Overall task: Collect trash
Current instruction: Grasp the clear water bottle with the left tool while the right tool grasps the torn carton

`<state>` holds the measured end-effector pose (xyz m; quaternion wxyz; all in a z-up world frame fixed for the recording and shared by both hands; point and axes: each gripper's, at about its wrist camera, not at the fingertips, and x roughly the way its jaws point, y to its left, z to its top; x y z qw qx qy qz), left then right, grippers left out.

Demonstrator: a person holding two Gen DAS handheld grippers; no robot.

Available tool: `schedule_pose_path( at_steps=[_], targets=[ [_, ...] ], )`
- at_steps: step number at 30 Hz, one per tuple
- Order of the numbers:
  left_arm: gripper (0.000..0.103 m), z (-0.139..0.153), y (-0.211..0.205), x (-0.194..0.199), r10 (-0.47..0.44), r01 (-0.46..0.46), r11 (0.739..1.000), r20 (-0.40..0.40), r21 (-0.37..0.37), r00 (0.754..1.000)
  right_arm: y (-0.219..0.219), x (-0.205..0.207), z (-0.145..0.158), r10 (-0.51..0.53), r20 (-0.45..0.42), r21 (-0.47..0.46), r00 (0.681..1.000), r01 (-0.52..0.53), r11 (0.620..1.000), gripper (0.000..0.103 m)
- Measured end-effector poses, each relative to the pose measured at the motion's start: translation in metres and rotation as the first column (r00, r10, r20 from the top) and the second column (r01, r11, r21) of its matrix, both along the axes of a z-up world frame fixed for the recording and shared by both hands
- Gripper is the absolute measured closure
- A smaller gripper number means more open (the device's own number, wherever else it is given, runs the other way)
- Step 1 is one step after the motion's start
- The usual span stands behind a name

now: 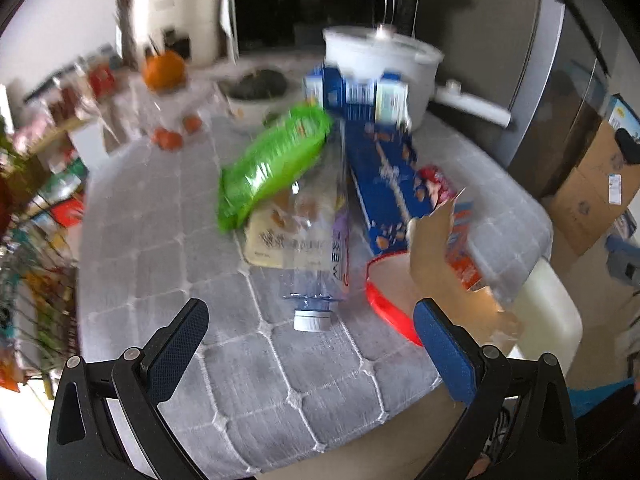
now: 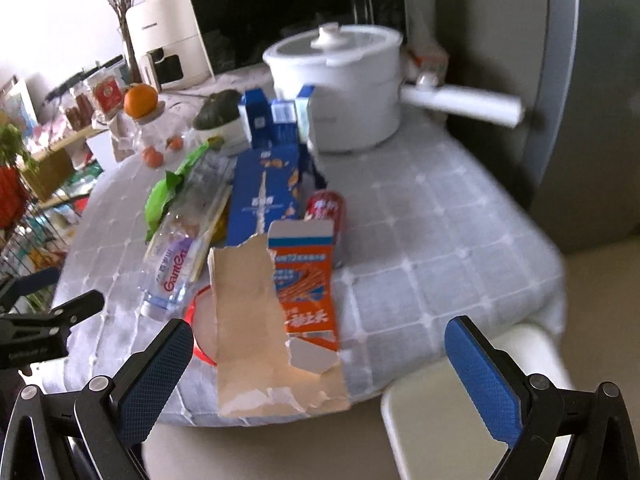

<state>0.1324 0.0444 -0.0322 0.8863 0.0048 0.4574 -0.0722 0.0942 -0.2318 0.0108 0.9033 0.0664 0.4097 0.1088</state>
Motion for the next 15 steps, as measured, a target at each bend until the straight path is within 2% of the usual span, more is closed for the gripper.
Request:
schedule_pose_path(
  at_steps=[4,7,10,15],
  targets=[
    [0.003,-0.021,0.006,0.042,-0.020,0.012,0.994,-0.074,-0.108,0.997,-0.015,0.029,-0.045,-0.008,-0.163,0.087,0.987,0.023,0.996,0.000],
    [0.006,-0.028,-0.002,0.075,-0.055,0.041,0.990,-0.101,-0.135,0.993,-0.027,0.047,-0.057,-0.028,-0.219,0.130,0.975,0.057,0.990,0.000],
    [0.015,-0.041,-0.017,0.106,-0.084,0.075,0.994,-0.137,-0.075,0.987,-0.032,0.061,-0.061,-0.016,-0.235,0.166,0.972,0.056,0.984,0.000],
    [0.027,-0.053,-0.028,0.132,-0.095,0.096,0.995,-0.168,-0.004,0.981,-0.028,0.083,-0.081,0.018,-0.296,0.215,0.955,0.048,0.975,0.000]
  ],
)
